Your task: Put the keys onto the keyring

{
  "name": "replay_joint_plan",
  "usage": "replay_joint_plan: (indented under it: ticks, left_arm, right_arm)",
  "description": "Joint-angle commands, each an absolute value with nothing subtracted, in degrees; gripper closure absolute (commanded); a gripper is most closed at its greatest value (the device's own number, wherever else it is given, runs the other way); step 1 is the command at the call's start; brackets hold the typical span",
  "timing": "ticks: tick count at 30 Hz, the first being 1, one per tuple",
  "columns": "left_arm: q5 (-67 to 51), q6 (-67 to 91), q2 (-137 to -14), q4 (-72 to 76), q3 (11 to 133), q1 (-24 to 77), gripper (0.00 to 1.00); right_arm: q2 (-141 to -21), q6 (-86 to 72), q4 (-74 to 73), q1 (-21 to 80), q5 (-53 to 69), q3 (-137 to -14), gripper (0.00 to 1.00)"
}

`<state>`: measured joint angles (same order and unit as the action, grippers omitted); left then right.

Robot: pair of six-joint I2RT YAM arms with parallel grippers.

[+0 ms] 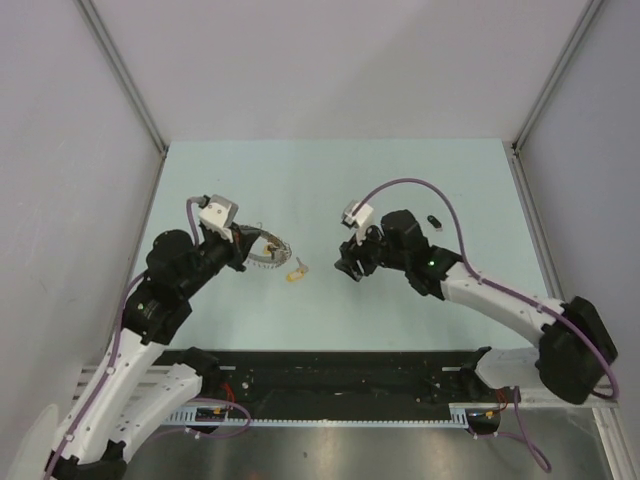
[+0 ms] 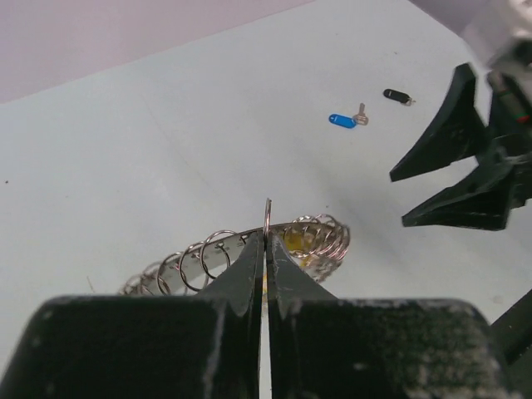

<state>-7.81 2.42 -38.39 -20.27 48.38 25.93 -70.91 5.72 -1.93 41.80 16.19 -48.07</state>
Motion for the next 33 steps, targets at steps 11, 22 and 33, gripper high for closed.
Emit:
replay_joint_plan:
  ticks: [11,22,33]
  left_arm:
    - [-0.1,-2.7,-20.3,-20.2,38.4,24.1,1.00]
    - [3.3,-1.9,-18.5,-19.8,37.9,23.7,1.00]
    - [1.2,-1.8,-18.6,-19.8,38.0,23.4,1.00]
  right_arm:
    - [-102.4,5.4,6.7,50.4,7.8,-66.3,0.48]
    - [-115.6,5.4,2.7,52.4,4.8,-75.8,0.55]
    - [-117.0,6.9,-3.7,52.9,1.5,-76.4,0.66]
